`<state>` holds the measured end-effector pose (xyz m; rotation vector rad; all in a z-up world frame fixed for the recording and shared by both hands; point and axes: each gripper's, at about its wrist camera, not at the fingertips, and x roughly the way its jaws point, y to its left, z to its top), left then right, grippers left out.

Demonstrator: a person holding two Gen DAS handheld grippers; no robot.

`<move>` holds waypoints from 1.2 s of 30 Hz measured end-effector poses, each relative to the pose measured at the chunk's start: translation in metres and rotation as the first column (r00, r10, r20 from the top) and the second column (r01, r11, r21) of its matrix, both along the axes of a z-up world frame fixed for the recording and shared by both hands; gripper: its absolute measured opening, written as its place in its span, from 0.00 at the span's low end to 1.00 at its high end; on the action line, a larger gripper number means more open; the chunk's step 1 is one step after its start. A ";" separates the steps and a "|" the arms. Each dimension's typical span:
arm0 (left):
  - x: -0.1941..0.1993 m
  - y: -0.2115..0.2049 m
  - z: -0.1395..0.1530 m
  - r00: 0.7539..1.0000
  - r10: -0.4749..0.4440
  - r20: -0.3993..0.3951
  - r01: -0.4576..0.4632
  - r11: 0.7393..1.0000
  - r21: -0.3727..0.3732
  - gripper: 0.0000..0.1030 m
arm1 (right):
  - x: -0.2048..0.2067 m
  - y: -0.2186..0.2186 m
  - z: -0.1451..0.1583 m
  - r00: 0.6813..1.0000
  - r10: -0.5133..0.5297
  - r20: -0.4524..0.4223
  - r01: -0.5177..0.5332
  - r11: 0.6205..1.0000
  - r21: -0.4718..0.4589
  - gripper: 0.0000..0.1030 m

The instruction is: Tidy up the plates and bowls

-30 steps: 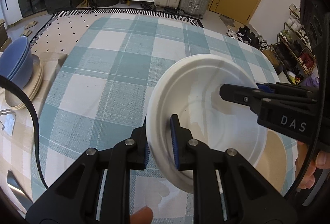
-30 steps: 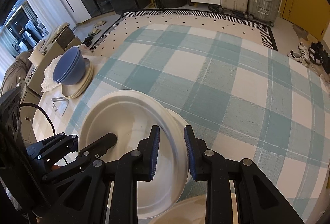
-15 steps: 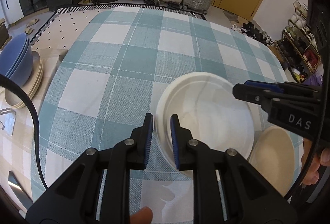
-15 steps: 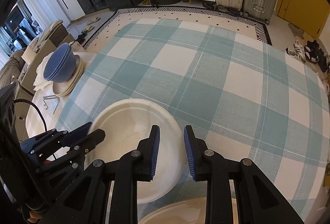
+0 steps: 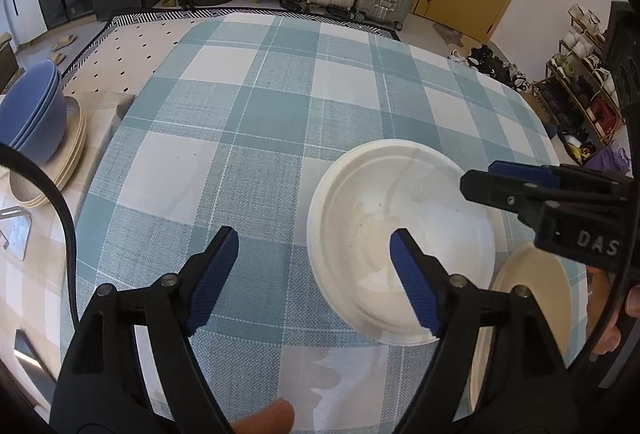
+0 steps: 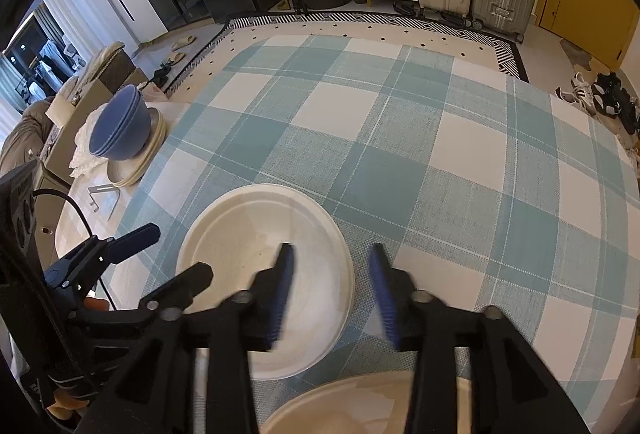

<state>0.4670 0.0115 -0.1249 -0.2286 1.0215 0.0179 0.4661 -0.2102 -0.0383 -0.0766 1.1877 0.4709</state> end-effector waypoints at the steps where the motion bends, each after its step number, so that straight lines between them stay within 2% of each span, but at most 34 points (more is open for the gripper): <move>1: 0.000 -0.001 0.000 1.000 -0.001 -0.002 0.001 1.000 0.002 0.74 | -0.001 -0.001 0.000 1.000 -0.001 -0.001 0.001 1.000 0.001 0.49; 3: 0.000 -0.003 -0.001 1.000 -0.009 -0.006 0.009 1.000 0.003 0.74 | -0.002 -0.003 0.000 1.000 -0.005 -0.005 0.005 1.000 0.001 0.53; 5: -0.001 -0.005 -0.001 1.000 -0.010 -0.005 0.010 1.000 0.006 0.76 | -0.003 -0.004 0.000 1.000 -0.005 -0.004 0.005 1.000 0.007 0.65; 11: -0.001 -0.006 -0.001 1.000 -0.015 -0.004 0.015 1.000 0.003 0.79 | -0.005 -0.007 -0.001 1.000 -0.014 -0.011 0.014 1.000 0.017 0.80; 16: -0.001 -0.005 0.000 1.000 -0.016 -0.001 0.016 1.000 0.005 0.81 | -0.006 -0.007 0.001 1.000 -0.010 -0.012 0.011 1.000 0.020 0.81; 18: -0.001 -0.005 0.001 1.000 -0.016 -0.002 0.016 1.000 0.002 0.85 | -0.007 -0.007 0.001 1.000 -0.007 -0.012 0.008 1.000 0.018 0.81; 20: -0.001 -0.005 0.001 1.000 -0.015 -0.001 0.015 1.000 0.004 0.99 | -0.007 -0.008 0.001 1.000 -0.006 -0.011 0.006 1.000 0.018 0.81; 36: 0.000 -0.007 -0.008 1.000 -0.024 -0.018 0.024 1.000 0.003 0.98 | -0.009 -0.012 -0.015 0.998 -0.023 -0.050 0.024 0.999 0.024 0.81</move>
